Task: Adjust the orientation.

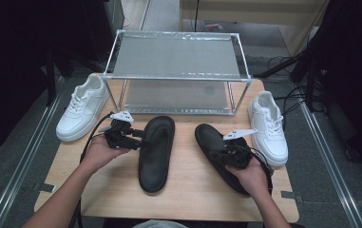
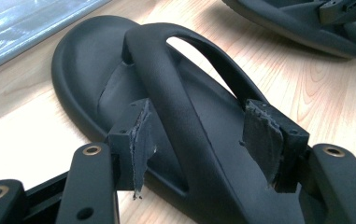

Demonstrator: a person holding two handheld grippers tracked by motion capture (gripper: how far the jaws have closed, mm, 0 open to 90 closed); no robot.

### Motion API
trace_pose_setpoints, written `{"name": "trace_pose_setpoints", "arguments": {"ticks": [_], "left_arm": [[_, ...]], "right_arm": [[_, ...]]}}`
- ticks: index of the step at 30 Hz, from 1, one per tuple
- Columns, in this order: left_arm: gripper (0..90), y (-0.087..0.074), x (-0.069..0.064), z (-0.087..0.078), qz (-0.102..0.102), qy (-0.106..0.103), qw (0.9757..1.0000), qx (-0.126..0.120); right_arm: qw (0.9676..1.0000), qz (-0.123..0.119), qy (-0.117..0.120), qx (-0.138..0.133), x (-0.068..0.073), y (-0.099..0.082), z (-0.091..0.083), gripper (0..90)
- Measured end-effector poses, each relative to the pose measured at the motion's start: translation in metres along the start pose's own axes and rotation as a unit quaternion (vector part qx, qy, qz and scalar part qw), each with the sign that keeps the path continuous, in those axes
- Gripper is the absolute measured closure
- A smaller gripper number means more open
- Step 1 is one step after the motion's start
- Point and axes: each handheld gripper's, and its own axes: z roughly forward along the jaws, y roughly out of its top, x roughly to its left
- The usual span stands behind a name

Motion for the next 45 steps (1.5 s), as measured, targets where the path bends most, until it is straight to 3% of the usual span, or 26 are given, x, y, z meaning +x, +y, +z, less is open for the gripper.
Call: {"name": "trace_pose_setpoints", "arguments": {"ticks": [7,13,22,27,28,32,34,38,39,41,42,43,45], "left_arm": [[42.6,-0.01,0.0,-0.009,-0.01,0.011,0.9999,-0.002],[42.7,-0.02,0.001,-0.017,-0.025,0.019,0.9995,-0.008],[42.7,-0.03,-0.002,-0.024,-0.03,0.032,0.999,-0.007],[42.6,-0.033,-0.002,-0.026,-0.035,0.035,0.9988,-0.008],[42.6,-0.033,-0.002,-0.026,-0.035,0.035,0.9987,-0.008],[42.6,-0.034,-0.003,-0.027,-0.035,0.037,0.9986,-0.009],[42.7,-0.034,-0.003,-0.027,-0.035,0.037,0.9987,-0.009],[42.7,-0.034,-0.003,-0.027,-0.033,0.036,0.9988,-0.008],[42.6,-0.034,-0.003,-0.027,-0.032,0.037,0.9988,-0.009],[42.7,-0.033,-0.002,-0.027,-0.033,0.036,0.9988,-0.01],[42.6,-0.033,-0.002,-0.027,-0.034,0.036,0.9987,-0.011],[42.7,-0.032,-0.002,-0.027,-0.033,0.035,0.9988,-0.012],[42.6,-0.031,-0.002,-0.027,-0.03,0.036,0.9988,-0.013]], "right_arm": [[0.9998,-0.012,0.016,0.006,0.007,0.013,0.015,83.8],[0.9998,-0.012,0.012,0.014,0.012,0.024,0.029,83.6],[0.9993,-0.021,0.009,0.03,0.017,0.035,0.049,83.5],[0.9984,-0.035,0.011,0.042,0.021,0.038,0.059,83.1],[0.9979,-0.046,0.008,0.044,0.022,0.039,0.062,82.4],[0.9985,-0.039,0.011,0.036,0.022,0.039,0.06,81.1],[0.9991,-0.031,0.018,0.023,0.019,0.039,0.057,77.1],[0.9993,-0.026,0.027,0.001,0.018,0.04,0.049,77.7],[0.9991,-0.023,0.033,-0.014,0.018,0.041,0.043,78.6],[0.999,-0.022,0.033,-0.018,0.019,0.041,0.041,80.6],[0.9988,-0.023,0.037,-0.022,0.02,0.04,0.039,85.9],[0.9985,-0.028,0.042,-0.021,0.022,0.039,0.035,90.0],[0.9983,-0.031,0.045,-0.018,0.024,0.036,0.033,90.0]]}}
